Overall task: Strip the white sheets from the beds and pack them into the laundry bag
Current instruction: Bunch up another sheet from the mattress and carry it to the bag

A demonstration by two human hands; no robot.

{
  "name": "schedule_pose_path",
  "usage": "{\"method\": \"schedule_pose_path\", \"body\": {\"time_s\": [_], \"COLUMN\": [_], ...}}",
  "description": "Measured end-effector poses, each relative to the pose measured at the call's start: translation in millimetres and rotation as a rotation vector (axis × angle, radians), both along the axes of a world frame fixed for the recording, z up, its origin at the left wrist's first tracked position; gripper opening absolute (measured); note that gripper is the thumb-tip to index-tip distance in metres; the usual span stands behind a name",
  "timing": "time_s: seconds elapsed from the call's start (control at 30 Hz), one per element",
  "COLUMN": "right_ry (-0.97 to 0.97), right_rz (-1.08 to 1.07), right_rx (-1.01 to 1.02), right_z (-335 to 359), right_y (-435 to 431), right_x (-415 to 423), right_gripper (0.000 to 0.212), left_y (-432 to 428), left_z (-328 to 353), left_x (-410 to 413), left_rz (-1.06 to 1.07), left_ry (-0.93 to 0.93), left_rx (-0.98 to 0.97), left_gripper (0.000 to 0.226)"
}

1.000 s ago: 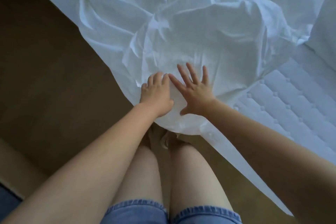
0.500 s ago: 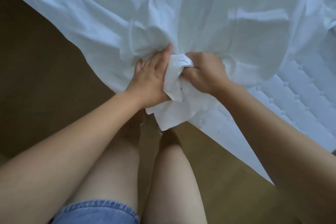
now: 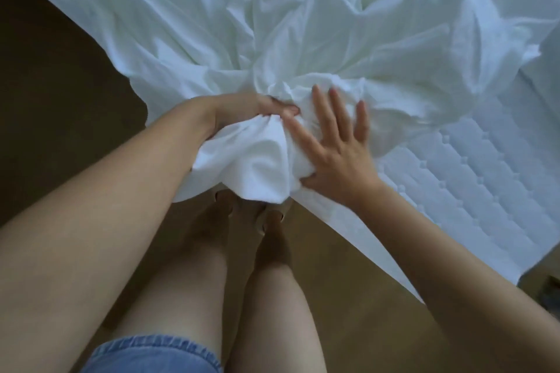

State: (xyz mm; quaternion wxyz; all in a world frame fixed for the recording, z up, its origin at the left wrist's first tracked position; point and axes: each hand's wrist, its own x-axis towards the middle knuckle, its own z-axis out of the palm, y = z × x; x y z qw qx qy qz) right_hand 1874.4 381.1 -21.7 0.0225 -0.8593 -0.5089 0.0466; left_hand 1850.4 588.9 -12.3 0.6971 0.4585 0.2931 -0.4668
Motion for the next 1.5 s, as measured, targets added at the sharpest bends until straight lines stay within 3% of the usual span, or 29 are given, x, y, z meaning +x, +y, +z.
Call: {"method": "schedule_pose_path", "body": {"time_s": [0.1,0.13,0.23,0.3,0.37,0.47,0.53,0.6,0.67,0.8,0.87,0.97,1.03,1.17,1.3,1.4,1.5], "right_ry": [-0.076,-0.045,0.21,0.353,0.474,0.659,0.871,1.073,1.067,0.484,0.199,0.057,0.051,0.019,0.152,0.158,0.169], "right_rz": [-0.066,-0.074,-0.136,-0.213,-0.27,-0.322,-0.482,-0.702,-0.775,-0.764,-0.588,-0.384,-0.345,-0.391,-0.332,-0.33,-0.334], "right_rx": [0.051,0.017,-0.119,-0.227,-0.279,-0.431,-0.514,-0.44,-0.322,0.115,0.077,-0.174,-0.342,-0.475,-0.524,-0.521,-0.508], "right_z": [-8,-10,-13,-11,-1,21,32,39,35,27,19,-2,-15,-17,-11,-14,-17], "right_y": [32,43,71,83,92,95,88,78,64,40,33,31,39,68,83,84,90], "right_x": [31,38,54,67,78,82,76,63,43,-19,-37,-32,-17,15,34,38,44], "right_gripper": [0.087,0.083,0.058,0.046,0.038,0.031,0.026,0.031,0.043,0.071,0.082,0.11,0.124,0.114,0.1,0.102,0.102], "left_y": [12,14,11,1,-10,-18,-12,-3,-3,-15,-19,-16,-8,9,37,71,86], "left_z": [10,11,11,16,6,-29,-43,-50,-47,-28,-26,-24,-24,-28,-22,-29,-43], "left_x": [-1,-3,-21,-39,-54,-44,-24,-6,7,42,66,85,79,33,-12,-27,-11], "left_rz": [0.07,0.073,-0.015,-0.092,-0.284,-0.487,-0.514,-0.652,-0.788,-1.078,-1.161,-1.21,-1.143,-0.824,-0.576,-0.067,0.482], "left_ry": [0.002,-0.079,-0.351,-0.641,-0.909,-0.959,-1.005,-1.104,-1.165,-0.988,-0.932,-0.885,-0.846,-0.927,-0.734,-0.317,-0.031], "left_rx": [0.048,0.16,0.893,1.213,1.344,1.464,1.444,1.27,1.048,0.819,0.737,0.658,0.718,1.201,1.449,1.422,1.124], "left_gripper": [0.035,0.039,0.068,0.091,0.113,0.129,0.105,0.085,0.055,0.022,0.018,0.022,0.038,0.07,0.095,0.122,0.136]}}
